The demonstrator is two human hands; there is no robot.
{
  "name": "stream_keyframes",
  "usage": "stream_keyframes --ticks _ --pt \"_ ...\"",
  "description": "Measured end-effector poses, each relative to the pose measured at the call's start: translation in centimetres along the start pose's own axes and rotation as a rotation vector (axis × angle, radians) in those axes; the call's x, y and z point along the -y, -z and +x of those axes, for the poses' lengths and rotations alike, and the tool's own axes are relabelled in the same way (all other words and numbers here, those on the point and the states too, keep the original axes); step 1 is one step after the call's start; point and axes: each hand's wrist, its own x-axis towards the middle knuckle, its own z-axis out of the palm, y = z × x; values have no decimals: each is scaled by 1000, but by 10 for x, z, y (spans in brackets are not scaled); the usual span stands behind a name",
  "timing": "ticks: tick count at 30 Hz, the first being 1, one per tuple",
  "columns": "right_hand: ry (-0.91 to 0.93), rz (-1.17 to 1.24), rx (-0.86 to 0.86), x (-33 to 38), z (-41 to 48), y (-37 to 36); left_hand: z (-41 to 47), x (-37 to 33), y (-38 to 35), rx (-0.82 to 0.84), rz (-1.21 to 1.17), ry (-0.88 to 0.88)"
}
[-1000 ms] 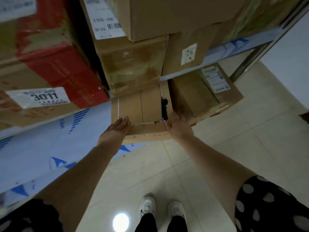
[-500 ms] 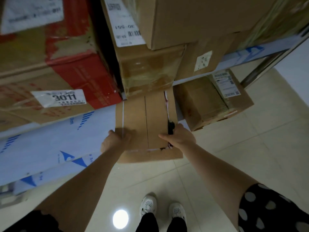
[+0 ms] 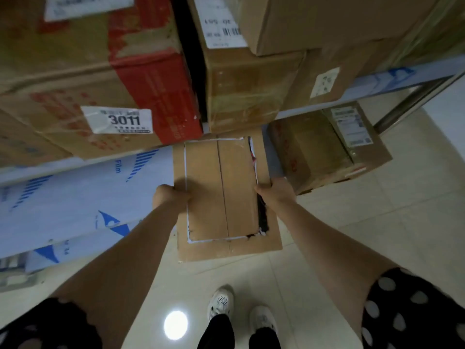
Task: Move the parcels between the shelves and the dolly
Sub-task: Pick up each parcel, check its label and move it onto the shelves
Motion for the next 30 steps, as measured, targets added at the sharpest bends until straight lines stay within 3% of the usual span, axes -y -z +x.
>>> stream_keyframes --ticks 8,16,24,30 --pt "148 -203 172 8 -74 -1 -80 65 51 -36 -26 123" --pt "444 -417 363 62 -182 -44 -176 165 147 -236 -270 317" --pt "700 -540 533 148 -334 -145 -253 303 273 -485 -395 451" --pt "897 -551 656 197 -487 -263 -314 437 382 -668 -487 580"
